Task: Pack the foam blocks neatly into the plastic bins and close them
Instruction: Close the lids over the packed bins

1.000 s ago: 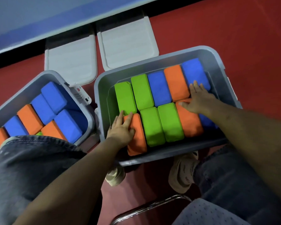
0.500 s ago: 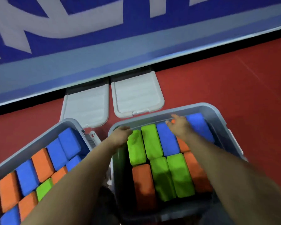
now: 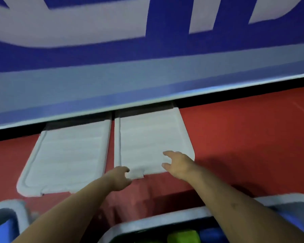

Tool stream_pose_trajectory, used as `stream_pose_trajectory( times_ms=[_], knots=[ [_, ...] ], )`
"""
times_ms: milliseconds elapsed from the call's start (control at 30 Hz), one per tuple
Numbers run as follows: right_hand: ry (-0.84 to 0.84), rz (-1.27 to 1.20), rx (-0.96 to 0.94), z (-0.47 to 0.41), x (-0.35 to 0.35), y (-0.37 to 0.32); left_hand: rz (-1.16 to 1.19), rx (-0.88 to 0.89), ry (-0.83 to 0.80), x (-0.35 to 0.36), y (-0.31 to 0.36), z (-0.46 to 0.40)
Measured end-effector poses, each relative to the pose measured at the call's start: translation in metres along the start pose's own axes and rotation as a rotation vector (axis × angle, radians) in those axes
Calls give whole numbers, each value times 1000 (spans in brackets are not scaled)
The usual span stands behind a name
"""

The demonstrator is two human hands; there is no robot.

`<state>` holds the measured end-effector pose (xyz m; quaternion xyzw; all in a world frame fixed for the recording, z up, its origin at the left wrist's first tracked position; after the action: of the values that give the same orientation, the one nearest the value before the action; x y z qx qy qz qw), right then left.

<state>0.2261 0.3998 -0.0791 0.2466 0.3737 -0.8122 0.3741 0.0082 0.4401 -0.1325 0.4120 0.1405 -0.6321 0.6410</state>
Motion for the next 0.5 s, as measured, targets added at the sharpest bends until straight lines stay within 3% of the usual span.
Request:
stream_pose_trajectory(
  times_ms=[100, 200, 367, 500],
  knots=[
    [-42, 60, 64, -33, 31, 23, -261, 203, -103, 34, -6, -42],
    [-150, 99, 115, -49, 47, 36, -359, 206, -22, 53, -27, -75],
    [-1, 61, 210, -67, 41, 40, -535, 92, 109, 85, -45, -90],
    [105, 94, 292, -67, 34, 45, -794, 308, 185, 92, -37, -68]
  ],
)
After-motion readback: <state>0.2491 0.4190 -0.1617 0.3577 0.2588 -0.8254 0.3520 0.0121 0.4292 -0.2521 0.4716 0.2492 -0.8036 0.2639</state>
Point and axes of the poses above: each hand's wrist, its own z-axis away from the middle knuckle, its own x-axis out of the palm, y = z × x, the point moved 3 cm from there along -z, towards the middle knuckle, and after that the axes turned 9 degrees about x, right-handed, at the moved point
